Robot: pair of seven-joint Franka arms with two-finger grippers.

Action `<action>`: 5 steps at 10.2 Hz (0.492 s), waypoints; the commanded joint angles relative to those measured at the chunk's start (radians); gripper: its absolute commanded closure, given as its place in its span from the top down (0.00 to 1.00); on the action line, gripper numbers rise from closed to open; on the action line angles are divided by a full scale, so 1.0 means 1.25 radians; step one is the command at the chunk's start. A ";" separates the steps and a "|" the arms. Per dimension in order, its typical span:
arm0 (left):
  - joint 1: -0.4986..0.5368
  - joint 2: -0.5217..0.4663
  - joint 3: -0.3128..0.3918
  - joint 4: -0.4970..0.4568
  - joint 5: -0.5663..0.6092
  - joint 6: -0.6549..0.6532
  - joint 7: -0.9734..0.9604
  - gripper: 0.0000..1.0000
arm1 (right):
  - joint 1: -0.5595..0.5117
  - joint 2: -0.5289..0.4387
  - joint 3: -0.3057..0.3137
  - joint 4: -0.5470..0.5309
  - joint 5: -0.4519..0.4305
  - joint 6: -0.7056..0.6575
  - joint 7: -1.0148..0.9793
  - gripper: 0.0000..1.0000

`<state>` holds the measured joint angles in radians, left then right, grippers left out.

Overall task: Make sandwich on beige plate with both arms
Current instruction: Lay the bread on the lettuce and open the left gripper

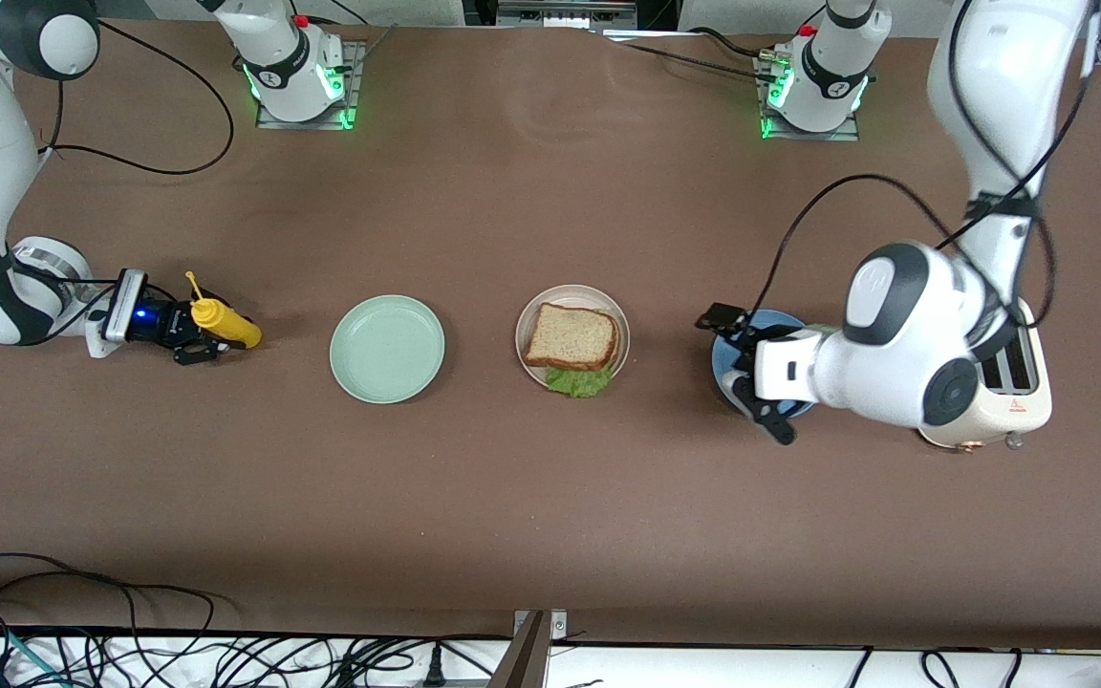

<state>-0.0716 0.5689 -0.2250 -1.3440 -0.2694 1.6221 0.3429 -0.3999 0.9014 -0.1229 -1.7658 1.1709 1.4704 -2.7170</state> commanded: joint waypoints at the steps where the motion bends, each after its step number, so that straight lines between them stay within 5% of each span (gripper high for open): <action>1: -0.008 -0.138 0.001 -0.023 0.132 -0.070 -0.168 1.00 | -0.013 0.015 0.009 0.026 0.012 -0.015 -0.016 1.00; 5: -0.002 -0.285 0.003 -0.028 0.263 -0.165 -0.285 1.00 | -0.042 0.008 0.005 0.039 -0.003 -0.050 0.061 1.00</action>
<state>-0.0757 0.2740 -0.2249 -1.3414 0.0176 1.4350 0.0185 -0.4098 0.9017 -0.1241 -1.7406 1.1718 1.4427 -2.6758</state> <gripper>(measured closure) 0.000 0.000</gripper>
